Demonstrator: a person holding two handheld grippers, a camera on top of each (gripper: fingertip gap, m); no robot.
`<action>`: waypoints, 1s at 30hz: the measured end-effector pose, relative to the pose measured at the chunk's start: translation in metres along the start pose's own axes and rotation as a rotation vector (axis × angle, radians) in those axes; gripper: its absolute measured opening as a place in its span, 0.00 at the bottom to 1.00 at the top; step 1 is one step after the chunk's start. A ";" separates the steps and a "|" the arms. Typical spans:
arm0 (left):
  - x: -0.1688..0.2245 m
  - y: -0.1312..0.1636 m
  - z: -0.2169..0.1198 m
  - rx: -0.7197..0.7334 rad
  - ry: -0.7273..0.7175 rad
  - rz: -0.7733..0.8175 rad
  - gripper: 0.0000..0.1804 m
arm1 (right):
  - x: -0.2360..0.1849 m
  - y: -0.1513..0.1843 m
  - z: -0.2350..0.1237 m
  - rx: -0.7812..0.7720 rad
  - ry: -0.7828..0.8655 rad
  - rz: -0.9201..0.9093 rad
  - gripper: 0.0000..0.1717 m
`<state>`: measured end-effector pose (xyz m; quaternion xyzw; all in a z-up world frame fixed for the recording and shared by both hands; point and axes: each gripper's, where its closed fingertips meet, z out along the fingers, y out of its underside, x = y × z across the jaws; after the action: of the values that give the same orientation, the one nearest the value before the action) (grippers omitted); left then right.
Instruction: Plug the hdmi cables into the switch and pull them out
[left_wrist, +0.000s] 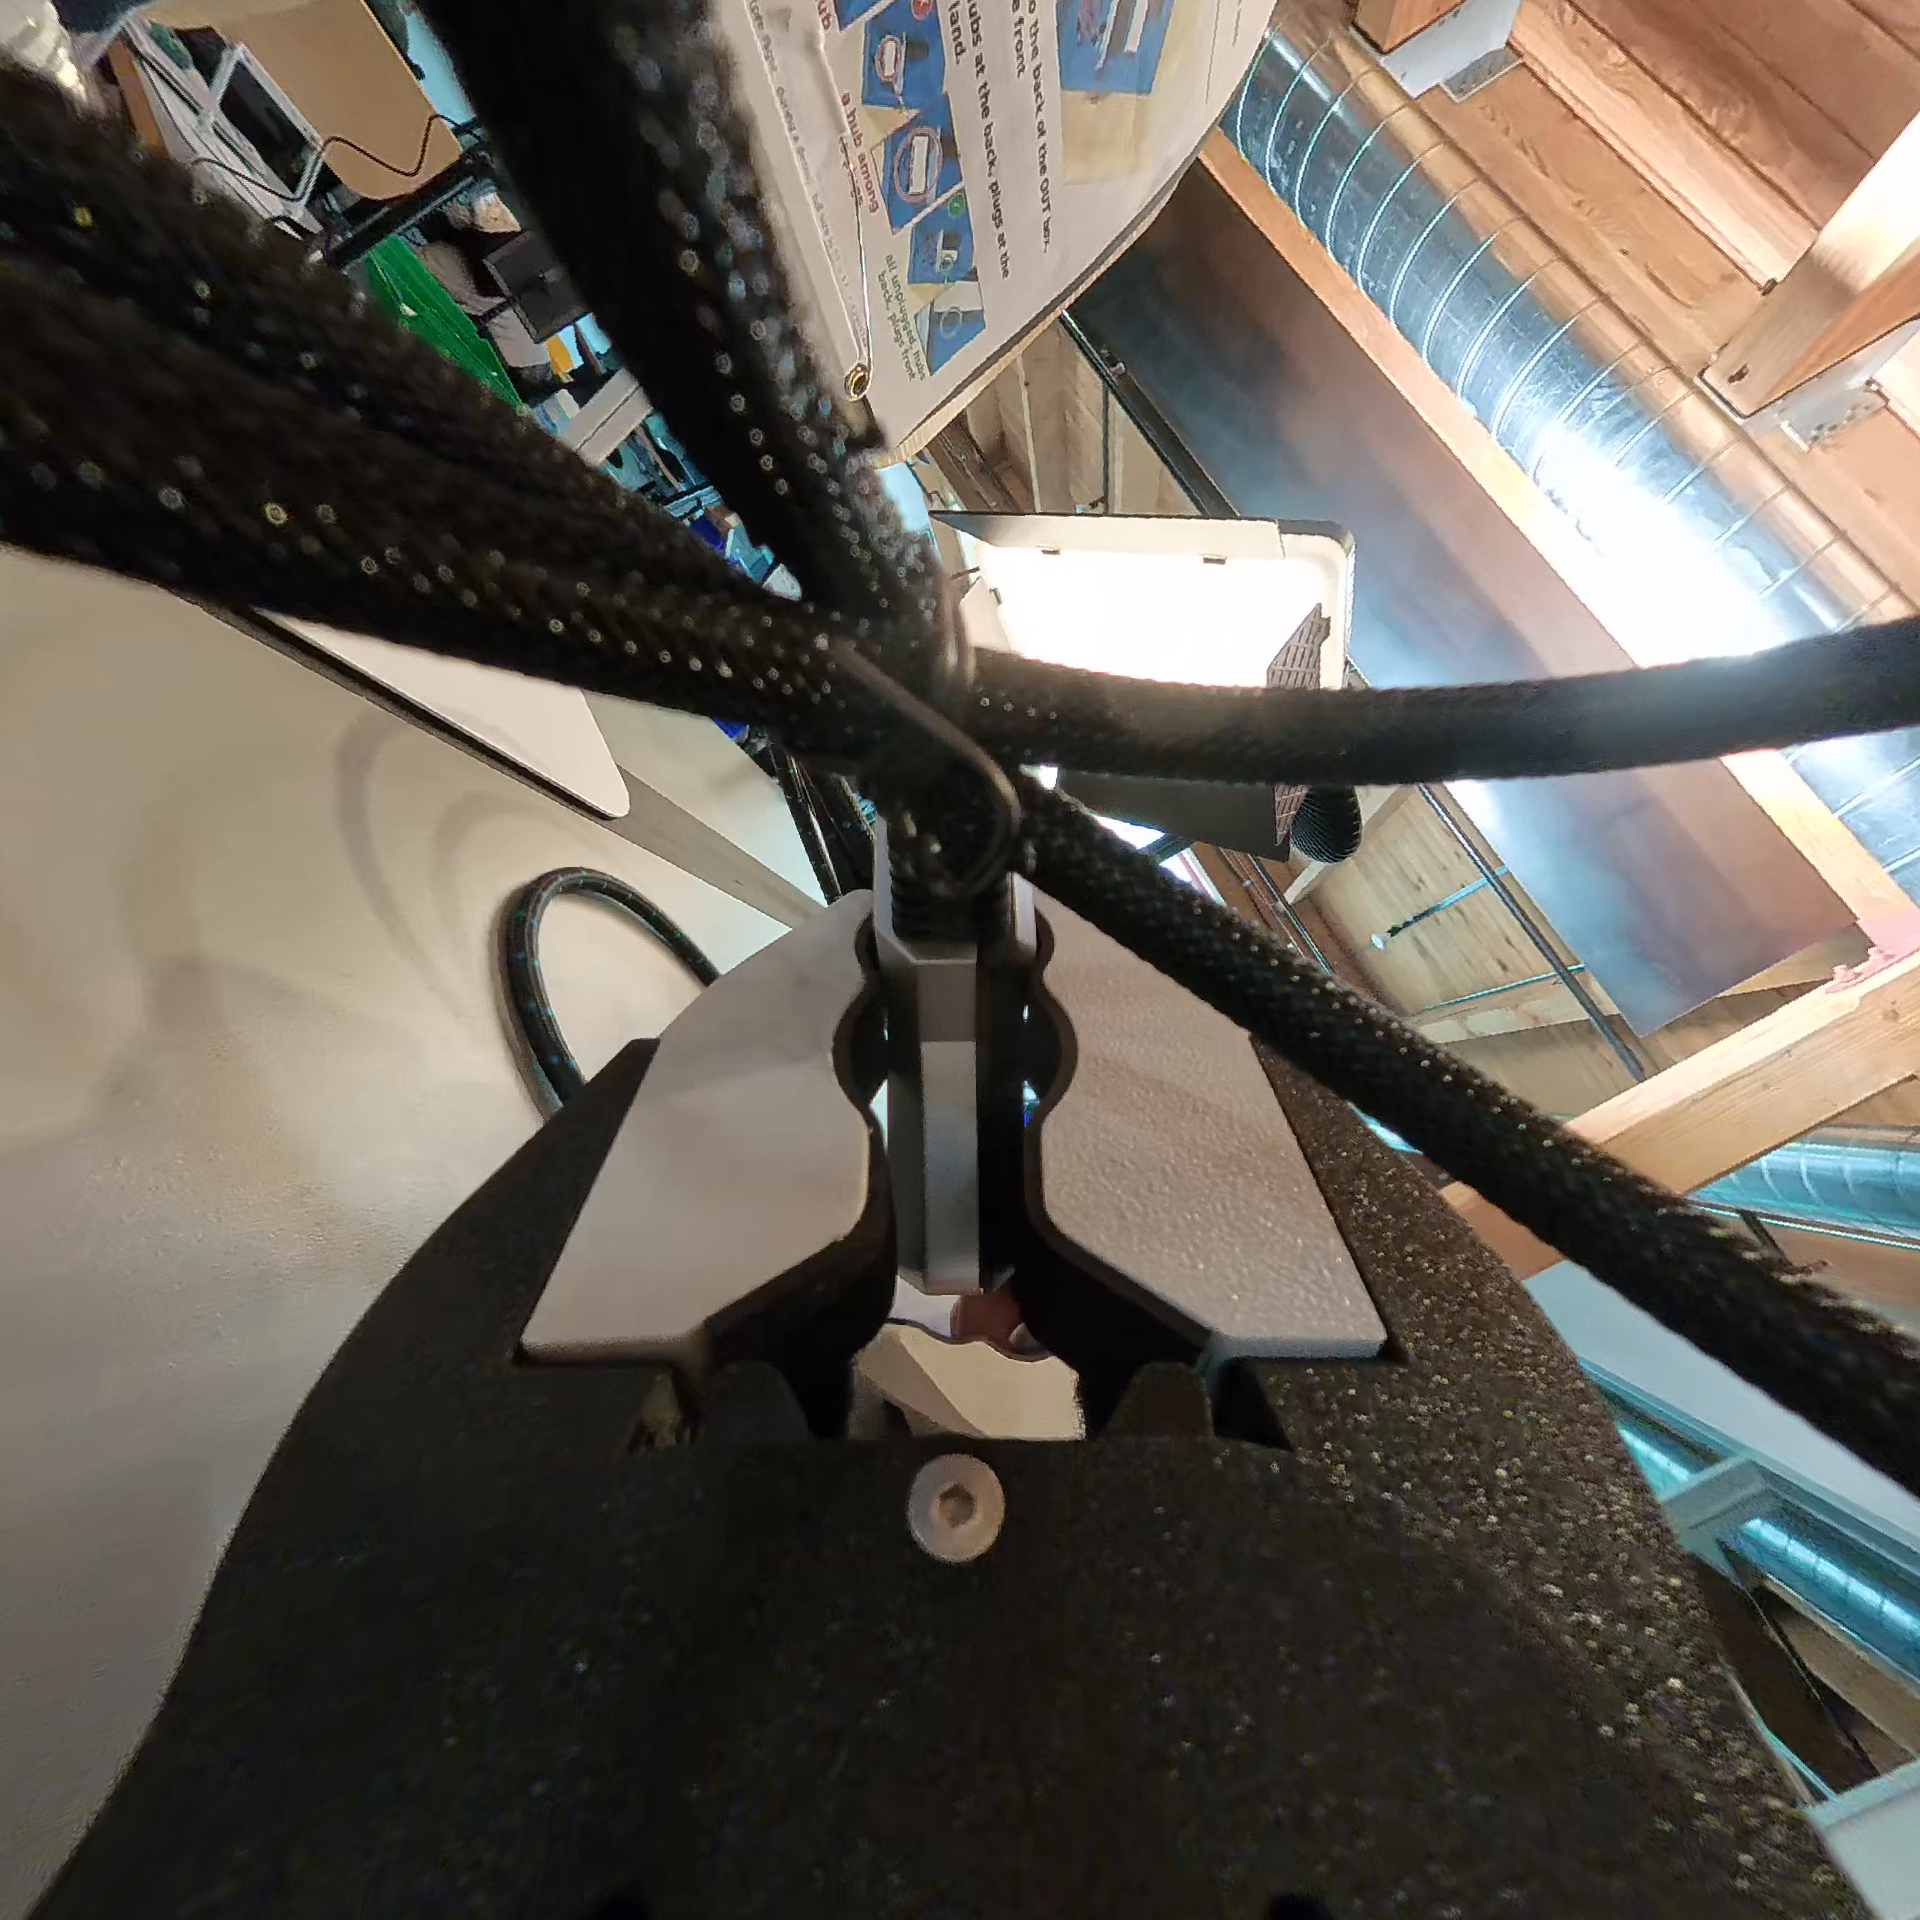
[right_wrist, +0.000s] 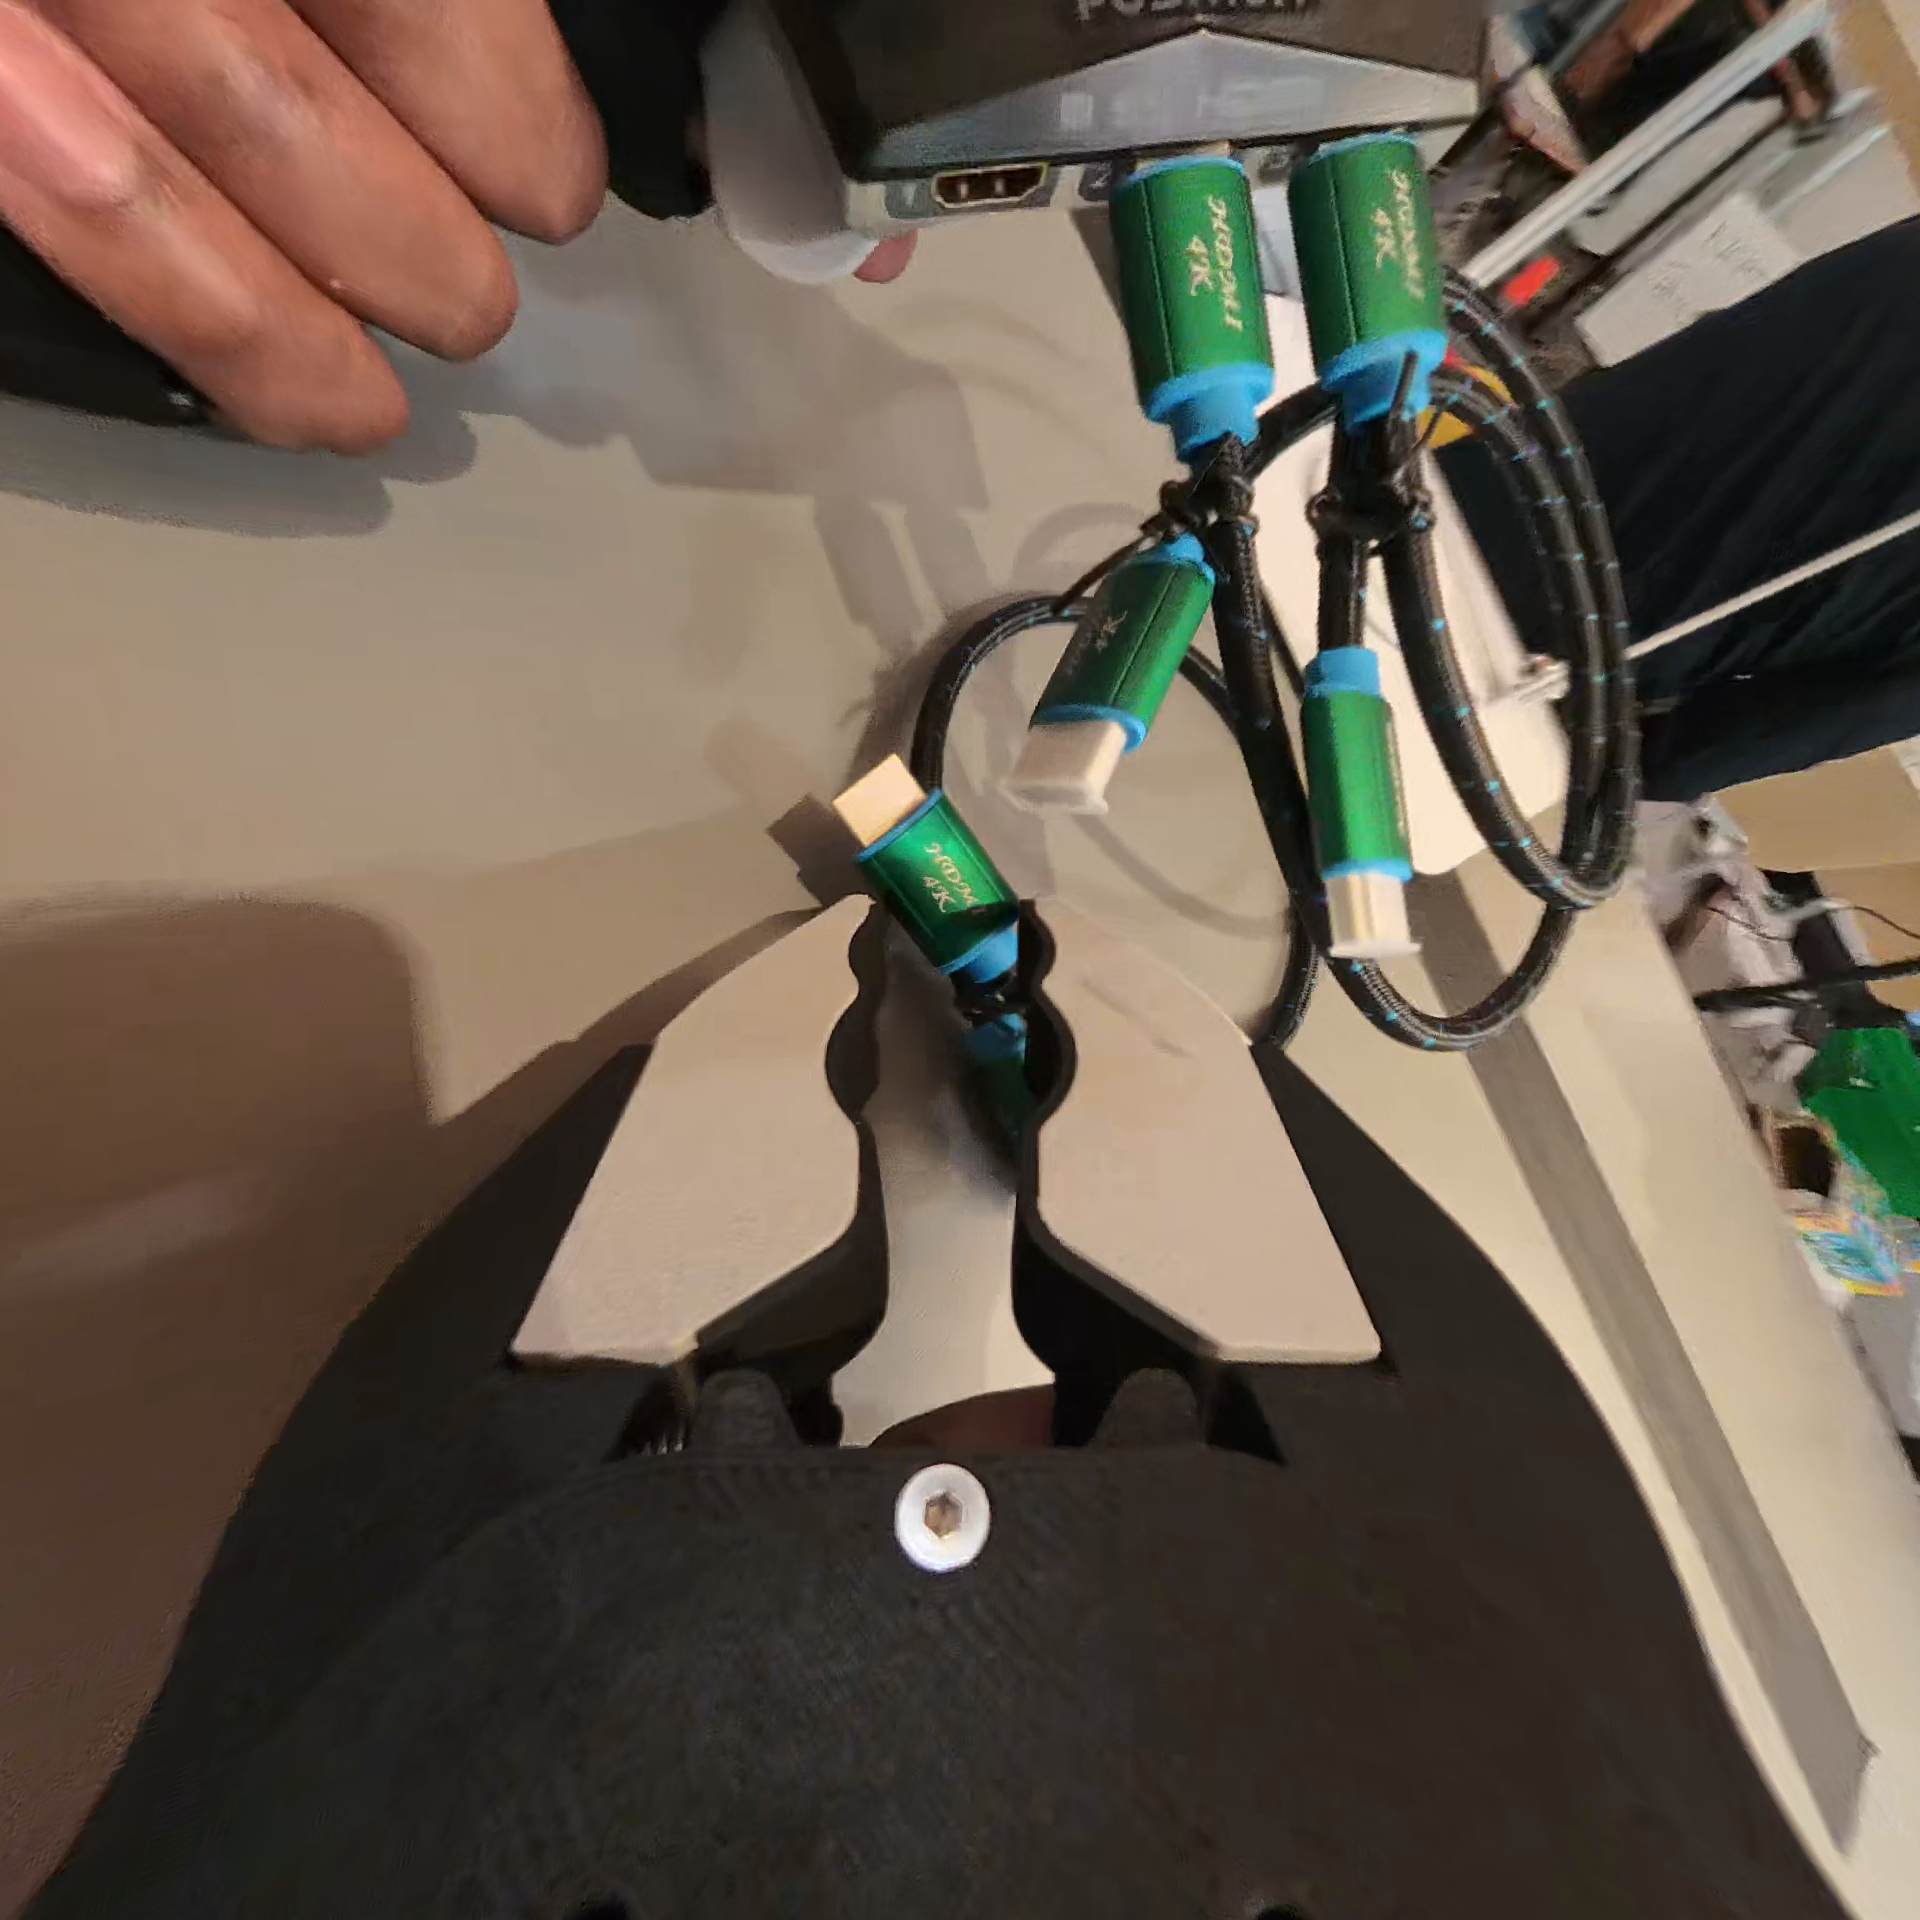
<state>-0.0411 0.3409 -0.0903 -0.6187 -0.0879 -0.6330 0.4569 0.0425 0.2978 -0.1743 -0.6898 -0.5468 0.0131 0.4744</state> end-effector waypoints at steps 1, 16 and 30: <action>0.000 0.000 0.000 0.004 -0.001 0.000 0.12 | 0.001 -0.001 0.002 -0.012 0.033 -0.016 0.13; 0.010 -0.003 0.001 0.069 0.124 -0.095 0.12 | 0.005 -0.071 0.005 0.110 0.344 0.072 0.06; 0.011 0.004 0.005 -0.010 0.078 0.022 0.12 | 0.009 -0.063 0.000 0.070 0.414 0.044 0.00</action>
<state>-0.0327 0.3367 -0.0820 -0.5967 -0.0599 -0.6522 0.4636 -0.0010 0.3016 -0.1273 -0.6726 -0.4219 -0.0996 0.5997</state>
